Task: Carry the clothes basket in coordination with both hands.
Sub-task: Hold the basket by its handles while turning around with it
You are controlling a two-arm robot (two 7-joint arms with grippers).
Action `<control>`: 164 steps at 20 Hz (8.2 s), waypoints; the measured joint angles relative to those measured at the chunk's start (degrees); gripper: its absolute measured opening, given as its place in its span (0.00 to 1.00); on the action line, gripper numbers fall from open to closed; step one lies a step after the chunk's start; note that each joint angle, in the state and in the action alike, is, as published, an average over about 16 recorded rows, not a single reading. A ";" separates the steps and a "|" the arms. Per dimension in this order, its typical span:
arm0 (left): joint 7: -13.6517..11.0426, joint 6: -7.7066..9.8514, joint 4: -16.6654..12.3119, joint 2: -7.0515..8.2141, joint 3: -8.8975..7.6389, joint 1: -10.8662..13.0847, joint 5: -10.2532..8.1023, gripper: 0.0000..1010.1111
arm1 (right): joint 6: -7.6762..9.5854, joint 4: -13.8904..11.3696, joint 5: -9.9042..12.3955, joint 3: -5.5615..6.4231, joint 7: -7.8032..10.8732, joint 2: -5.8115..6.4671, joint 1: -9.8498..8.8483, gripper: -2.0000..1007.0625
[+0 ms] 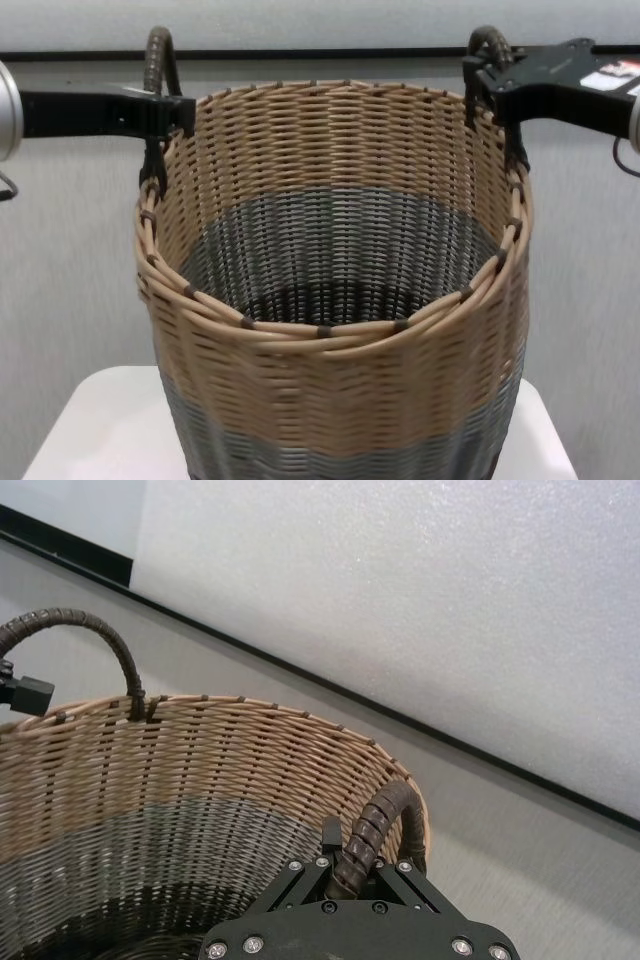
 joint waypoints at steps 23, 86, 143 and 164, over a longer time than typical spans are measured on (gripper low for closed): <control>0.49 4.00 -6.70 1.95 -1.75 -0.87 -1.66 0.00 | -2.48 -1.25 1.07 2.24 0.82 -1.39 -0.50 0.07; 2.82 0.28 -9.14 0.91 -2.25 0.43 -3.95 0.00 | -3.46 -2.23 -0.23 2.83 0.11 -0.97 -1.31 0.07; 2.82 0.35 -9.14 0.91 -2.28 0.43 -4.00 0.00 | -3.46 -2.22 -0.23 2.83 0.11 -0.97 -1.31 0.07; 2.82 0.35 -9.14 0.91 -2.28 0.43 -4.00 0.00 | -3.46 -2.22 -0.23 2.83 0.11 -0.97 -1.30 0.07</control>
